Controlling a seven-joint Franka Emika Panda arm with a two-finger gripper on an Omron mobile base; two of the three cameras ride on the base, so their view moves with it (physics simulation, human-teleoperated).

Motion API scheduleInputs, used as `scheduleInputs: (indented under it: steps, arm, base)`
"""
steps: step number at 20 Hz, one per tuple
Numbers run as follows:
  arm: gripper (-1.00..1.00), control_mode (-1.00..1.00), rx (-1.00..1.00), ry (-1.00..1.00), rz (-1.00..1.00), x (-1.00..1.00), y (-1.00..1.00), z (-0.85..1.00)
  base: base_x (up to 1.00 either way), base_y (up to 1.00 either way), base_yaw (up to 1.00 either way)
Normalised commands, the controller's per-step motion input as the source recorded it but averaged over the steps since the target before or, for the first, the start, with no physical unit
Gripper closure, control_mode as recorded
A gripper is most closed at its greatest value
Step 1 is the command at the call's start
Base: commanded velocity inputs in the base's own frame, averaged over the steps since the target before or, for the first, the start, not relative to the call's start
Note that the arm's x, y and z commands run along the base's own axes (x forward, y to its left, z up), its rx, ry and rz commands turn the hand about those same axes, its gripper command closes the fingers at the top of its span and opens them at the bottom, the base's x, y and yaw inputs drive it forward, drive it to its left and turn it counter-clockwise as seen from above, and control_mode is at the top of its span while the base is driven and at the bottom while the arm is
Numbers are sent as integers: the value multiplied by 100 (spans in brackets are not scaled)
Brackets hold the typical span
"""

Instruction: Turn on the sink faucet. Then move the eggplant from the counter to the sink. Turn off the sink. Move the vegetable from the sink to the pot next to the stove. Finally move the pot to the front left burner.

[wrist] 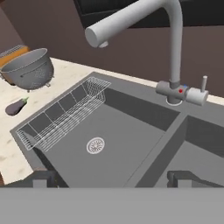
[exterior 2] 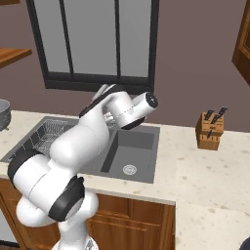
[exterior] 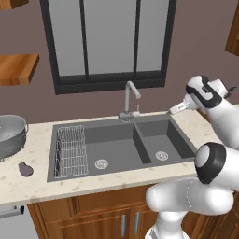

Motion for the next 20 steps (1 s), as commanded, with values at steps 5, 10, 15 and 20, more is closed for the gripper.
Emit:
scheduleInputs:
  steps: [5, 10, 15, 20]
  arm:
    - [-100, -100, 0, -2, 0, 20, 1, -6]
    - [-100, -100, 0, -6, 0, 16, 1, -7]
    - [-100, -100, 0, -4, 0, 6, 5, -9]
    - [-100, -100, 0, -1, 0, 0, 4, -9]
  base:
    - [0, 0, 0]
    - [0, 0, 0]
    - [0, 0, 0]
    - [0, 0, 0]
